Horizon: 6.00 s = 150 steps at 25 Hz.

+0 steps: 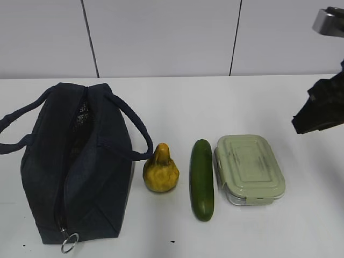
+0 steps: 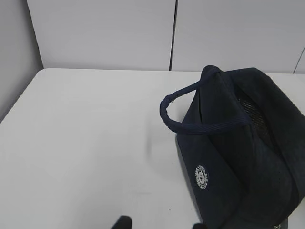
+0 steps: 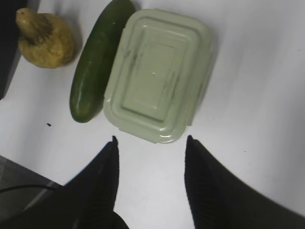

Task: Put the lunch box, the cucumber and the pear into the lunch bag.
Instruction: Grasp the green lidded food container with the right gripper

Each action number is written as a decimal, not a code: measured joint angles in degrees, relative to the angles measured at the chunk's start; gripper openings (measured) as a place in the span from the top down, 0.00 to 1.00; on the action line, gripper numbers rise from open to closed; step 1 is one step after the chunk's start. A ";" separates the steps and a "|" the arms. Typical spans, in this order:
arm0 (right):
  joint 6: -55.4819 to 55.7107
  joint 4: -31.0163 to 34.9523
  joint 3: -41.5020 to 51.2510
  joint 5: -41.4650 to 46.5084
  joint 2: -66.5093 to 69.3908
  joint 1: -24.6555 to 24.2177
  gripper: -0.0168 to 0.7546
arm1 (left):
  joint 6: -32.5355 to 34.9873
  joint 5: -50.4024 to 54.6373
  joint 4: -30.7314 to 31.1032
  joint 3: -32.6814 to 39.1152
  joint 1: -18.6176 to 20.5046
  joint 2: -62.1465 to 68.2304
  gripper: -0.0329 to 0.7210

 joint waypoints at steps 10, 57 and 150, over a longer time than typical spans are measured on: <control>-5.32 13.25 -6.13 3.77 14.15 -9.86 0.60 | 0.00 0.00 0.00 0.00 0.00 0.00 0.63; -31.32 28.64 3.71 5.70 21.93 -15.95 0.23 | 0.00 0.00 0.05 0.00 0.00 0.00 0.63; -39.25 33.33 -8.85 10.67 44.05 -15.95 0.48 | 9.88 -9.83 -19.51 -0.06 0.00 17.71 0.54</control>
